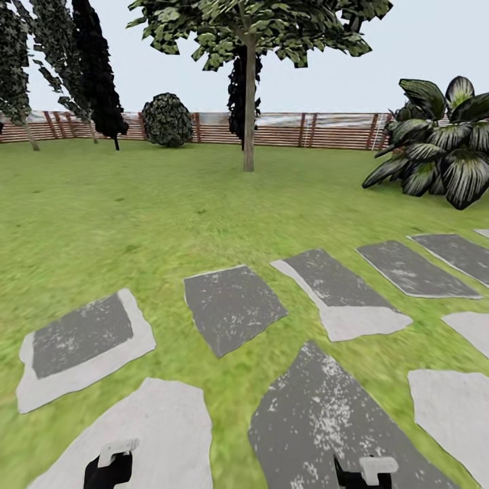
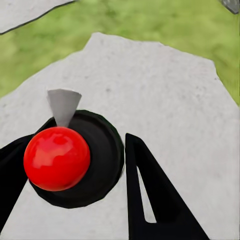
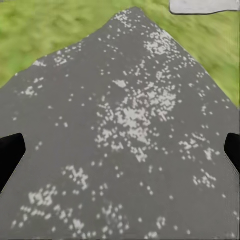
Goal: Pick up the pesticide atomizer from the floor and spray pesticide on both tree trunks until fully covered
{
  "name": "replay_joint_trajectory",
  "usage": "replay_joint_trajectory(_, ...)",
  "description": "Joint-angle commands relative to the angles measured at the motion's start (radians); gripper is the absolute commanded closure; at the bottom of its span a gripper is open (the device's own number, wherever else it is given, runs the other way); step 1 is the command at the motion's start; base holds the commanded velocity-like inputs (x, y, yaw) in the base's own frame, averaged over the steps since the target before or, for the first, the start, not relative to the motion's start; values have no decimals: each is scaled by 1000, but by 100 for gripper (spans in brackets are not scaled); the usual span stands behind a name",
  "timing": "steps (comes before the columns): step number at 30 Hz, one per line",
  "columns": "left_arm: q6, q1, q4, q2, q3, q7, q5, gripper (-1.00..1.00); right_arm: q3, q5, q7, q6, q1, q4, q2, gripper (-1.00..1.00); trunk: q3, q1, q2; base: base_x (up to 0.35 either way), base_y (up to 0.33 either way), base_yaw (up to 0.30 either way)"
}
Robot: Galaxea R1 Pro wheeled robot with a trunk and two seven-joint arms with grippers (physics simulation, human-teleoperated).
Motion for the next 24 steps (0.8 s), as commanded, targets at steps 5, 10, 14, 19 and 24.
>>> replay_joint_trajectory(5,-3,-1,1,0,4,-3,1,100,0,1,0,-3,-1,1,0,-100,-1,0,0,338,0,0)
replay_joint_trajectory(10,-3,-1,1,0,4,-3,1,100,0,1,0,-3,-1,1,0,-100,-1,0,0,338,0,0)
replay_joint_trajectory(14,-3,-1,1,0,4,-4,1,100,0,1,0,-3,-1,1,0,-100,-1,0,0,338,0,0)
replay_joint_trajectory(19,-3,-1,1,0,4,-4,1,100,0,1,0,-3,-1,1,0,-100,-1,0,0,338,0,0)
replay_joint_trajectory(24,-3,-1,1,0,4,-3,1,100,0,1,0,-3,-1,1,0,-100,-1,0,0,338,0,0)
